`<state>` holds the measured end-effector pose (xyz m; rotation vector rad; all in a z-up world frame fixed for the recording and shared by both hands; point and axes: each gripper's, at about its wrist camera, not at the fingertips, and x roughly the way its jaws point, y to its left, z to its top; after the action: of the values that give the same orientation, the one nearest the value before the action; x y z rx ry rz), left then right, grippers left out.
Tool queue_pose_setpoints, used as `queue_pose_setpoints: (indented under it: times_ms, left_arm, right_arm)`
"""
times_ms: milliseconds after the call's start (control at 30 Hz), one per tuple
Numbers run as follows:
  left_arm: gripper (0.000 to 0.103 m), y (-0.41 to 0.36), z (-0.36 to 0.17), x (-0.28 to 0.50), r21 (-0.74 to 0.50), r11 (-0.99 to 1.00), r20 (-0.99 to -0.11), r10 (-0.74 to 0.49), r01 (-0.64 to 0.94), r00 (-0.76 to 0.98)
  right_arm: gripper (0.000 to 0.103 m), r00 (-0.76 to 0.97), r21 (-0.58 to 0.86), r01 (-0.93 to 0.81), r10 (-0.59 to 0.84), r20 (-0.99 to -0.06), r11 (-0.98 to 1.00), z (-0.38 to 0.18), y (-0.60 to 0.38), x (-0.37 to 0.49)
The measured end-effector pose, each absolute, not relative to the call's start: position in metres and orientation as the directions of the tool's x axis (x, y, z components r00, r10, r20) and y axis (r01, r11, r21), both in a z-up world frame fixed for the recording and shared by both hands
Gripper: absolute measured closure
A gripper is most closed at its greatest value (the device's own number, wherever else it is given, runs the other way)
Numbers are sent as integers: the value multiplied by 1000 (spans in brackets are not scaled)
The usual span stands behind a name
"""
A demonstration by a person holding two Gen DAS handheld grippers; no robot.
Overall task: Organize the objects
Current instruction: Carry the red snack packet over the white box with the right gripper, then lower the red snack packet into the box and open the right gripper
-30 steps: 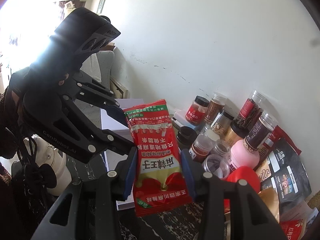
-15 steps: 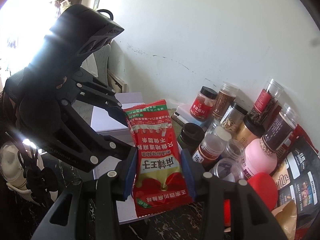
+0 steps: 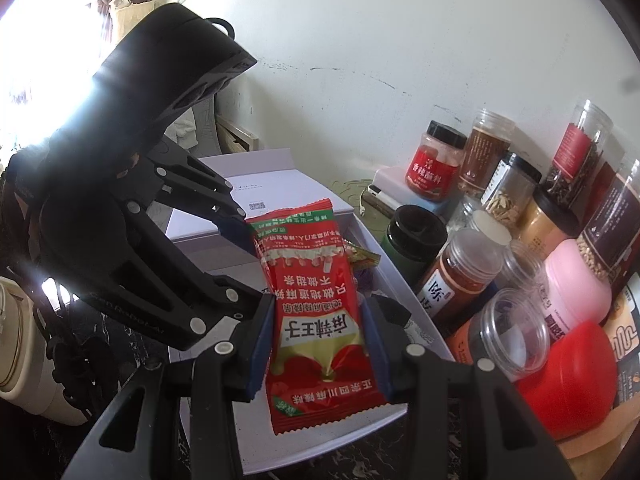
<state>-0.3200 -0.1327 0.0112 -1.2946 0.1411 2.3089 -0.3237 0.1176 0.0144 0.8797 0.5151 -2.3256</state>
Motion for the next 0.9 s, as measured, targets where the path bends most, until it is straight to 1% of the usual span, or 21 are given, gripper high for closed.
queue_pose_setpoints:
  times_ms: [267,500,700,767,833,900]
  left_arm:
    - [59,-141,-25,-329,-190,-894,-856,354,-406,-377]
    - [59,-137,-39,-325,-148,-901,-877,311,-408,-367]
    - [58,-137,-44,-324,-151,-907,-886,300,-392,-354]
    - [56,-137,-43,-323,-145,-912,-888,291,-384,-357]
    - [52,-139,-40,-322,-136,-917,-889,280,-375,-363]
    - [48,-141,-37,-322,-125,-924,-890,265,-363,-370]
  right_arm:
    - [60,-553,-100,655,-385,-739,-749,-13,111,-335]
    - [59,-532,-95,653,-366,-763,-752,-27,108,-337]
    - [57,-523,-92,644,-349,-778,-759,-31,108,-337]
    - [57,-524,-92,637,-343,-780,-765,-30,109,-335]
    - [56,-525,-93,630,-335,-782,-771,-30,110,-334]
    - [54,-521,-89,624,-328,-788,-777,-30,110,-334]
